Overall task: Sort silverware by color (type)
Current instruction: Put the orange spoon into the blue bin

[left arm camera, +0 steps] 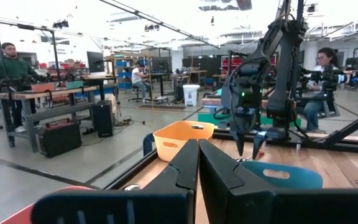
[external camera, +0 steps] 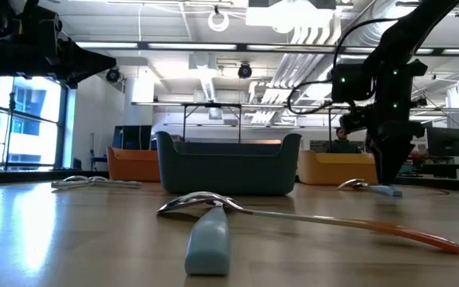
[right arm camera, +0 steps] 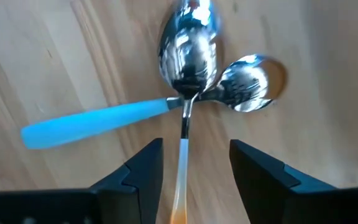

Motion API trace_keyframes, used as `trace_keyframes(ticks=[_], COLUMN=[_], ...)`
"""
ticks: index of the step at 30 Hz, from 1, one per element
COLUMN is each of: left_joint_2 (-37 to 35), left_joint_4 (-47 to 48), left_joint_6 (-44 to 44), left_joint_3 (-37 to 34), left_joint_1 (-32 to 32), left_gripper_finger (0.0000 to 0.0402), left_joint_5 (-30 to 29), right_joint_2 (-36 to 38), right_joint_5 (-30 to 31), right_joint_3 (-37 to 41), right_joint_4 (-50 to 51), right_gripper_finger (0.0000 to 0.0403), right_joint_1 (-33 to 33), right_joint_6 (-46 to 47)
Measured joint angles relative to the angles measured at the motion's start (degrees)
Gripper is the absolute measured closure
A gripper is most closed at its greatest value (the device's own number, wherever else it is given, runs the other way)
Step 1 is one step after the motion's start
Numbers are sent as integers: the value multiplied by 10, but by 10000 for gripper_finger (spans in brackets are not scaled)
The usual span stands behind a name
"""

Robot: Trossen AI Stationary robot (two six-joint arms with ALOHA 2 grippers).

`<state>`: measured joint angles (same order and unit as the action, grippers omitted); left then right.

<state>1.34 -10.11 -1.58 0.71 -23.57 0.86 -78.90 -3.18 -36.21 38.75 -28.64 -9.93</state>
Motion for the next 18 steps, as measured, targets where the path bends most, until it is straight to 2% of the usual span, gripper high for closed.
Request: trace_keyframes(ticks=[6, 12, 13, 18], left_joint_2=[0, 0, 0, 0], left_joint_4=[0, 0, 0, 0], left_joint_6=[4, 9, 9, 9], left_joint_3=[0, 0, 0, 0], left_joint_1=[0, 0, 0, 0], left_gripper_finger=[397, 397, 397, 397], left_joint_5=[0, 0, 0, 0], right_joint_2=[-41, -44, -42, -39], right_joint_5=[1, -4, -5, -2], right_joint_3=[-3, -3, -2, -29], right_joint_4=[0, 0, 0, 37], right_gripper_finger=[274, 383, 392, 390], right_joint_1=[0, 0, 1, 12], right_joint_6=[7, 22, 23, 53])
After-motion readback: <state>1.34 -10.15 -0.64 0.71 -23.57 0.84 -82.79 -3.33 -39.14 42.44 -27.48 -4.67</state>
